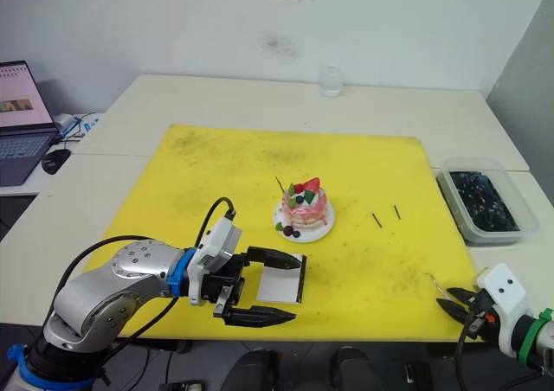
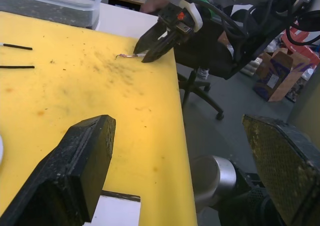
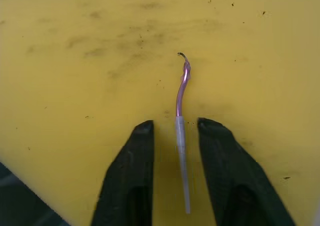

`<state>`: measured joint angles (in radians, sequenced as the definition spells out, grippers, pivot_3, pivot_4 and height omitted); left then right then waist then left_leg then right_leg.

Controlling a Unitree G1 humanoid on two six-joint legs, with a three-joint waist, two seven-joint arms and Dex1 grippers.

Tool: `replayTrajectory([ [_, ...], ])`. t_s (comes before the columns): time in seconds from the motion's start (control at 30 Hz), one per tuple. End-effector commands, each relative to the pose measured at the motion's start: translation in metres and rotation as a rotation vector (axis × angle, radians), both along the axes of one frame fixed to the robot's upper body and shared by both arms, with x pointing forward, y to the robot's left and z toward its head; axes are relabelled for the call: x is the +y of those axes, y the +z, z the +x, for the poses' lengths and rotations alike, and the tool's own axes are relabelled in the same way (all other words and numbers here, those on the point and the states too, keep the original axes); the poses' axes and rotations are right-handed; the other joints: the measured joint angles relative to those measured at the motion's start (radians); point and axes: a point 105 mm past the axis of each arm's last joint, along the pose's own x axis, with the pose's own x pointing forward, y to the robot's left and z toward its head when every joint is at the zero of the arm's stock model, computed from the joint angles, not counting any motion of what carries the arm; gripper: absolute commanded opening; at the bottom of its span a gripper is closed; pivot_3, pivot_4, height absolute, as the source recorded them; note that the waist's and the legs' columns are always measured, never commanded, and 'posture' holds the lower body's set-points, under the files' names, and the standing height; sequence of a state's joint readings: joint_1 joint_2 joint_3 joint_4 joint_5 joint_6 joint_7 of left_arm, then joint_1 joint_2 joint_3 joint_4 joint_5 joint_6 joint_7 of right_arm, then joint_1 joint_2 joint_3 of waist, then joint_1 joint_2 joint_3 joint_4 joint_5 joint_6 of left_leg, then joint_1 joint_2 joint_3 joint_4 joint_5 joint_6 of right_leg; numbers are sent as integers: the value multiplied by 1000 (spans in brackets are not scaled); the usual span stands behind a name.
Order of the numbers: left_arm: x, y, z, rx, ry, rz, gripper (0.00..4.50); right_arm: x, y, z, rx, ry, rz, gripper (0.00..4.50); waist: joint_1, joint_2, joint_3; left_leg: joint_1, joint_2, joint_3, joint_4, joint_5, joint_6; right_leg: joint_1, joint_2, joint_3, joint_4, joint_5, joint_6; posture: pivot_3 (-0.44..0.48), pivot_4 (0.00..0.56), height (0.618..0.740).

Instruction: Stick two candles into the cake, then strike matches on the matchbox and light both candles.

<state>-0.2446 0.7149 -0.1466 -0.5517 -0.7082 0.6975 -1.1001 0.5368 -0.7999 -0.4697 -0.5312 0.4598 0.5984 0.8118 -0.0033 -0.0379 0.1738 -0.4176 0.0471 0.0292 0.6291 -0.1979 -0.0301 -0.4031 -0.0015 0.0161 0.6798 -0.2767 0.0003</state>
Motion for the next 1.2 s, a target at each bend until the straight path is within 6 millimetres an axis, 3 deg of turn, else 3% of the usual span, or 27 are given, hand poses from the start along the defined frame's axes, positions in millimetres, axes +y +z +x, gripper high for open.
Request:
replayTrajectory([
  [0.03,-4,5,-3,-15,-16,-18,4500,0,17,3,-42,21,-14,2859,0,0,0,0,0,0,0,0,0,0,0,0,0,0,0,0,150,740],
  [0.13,-3,4,-3,-17,-8,-16,4500,1,35,0,-45,66,-40,3923,0,1,0,0,0,0,0,0,0,0,0,0,0,0,1,0,150,740],
  [0.23,-3,3,-2,-21,1,-12,4500,3,53,-4,-33,101,-76,3923,0,1,0,0,0,0,0,0,0,0,1,0,0,1,2,0,150,740],
  [0.4,-4,1,-5,-45,-15,1,4500,8,66,-8,53,140,-158,3923,0,1,0,0,0,0,0,0,0,0,1,0,0,1,2,0,150,740],
  [0.53,-11,-2,-11,-111,-62,26,4500,-3,73,4,152,70,-383,3923,-3,1,0,0,0,1,1,0,0,0,1,1,0,1,2,0,150,740],
  [0.6,-14,-2,-14,-139,-79,30,4500,-3,75,14,169,39,-404,3923,-4,-1,1,1,0,1,1,0,0,0,0,1,0,0,0,0,150,740],
  [0.8,-23,-1,-20,-191,-97,17,4500,2,62,26,275,80,-391,3923,4,-2,1,-2,-1,0,0,0,0,-1,0,-1,-1,1,2,0,150,740],
  [1.0,-30,4,-24,-212,-84,-12,4500,-4,46,21,441,85,-356,3923,1,-1,1,-3,-1,1,0,0,0,-2,1,0,-1,0,4,0,150,740],
  [1.2,-35,3,-25,-217,-77,-16,4500,-1,41,26,438,79,-345,3923,1,-1,1,-2,-1,0,1,0,0,-1,2,0,0,1,5,0,150,740],
])
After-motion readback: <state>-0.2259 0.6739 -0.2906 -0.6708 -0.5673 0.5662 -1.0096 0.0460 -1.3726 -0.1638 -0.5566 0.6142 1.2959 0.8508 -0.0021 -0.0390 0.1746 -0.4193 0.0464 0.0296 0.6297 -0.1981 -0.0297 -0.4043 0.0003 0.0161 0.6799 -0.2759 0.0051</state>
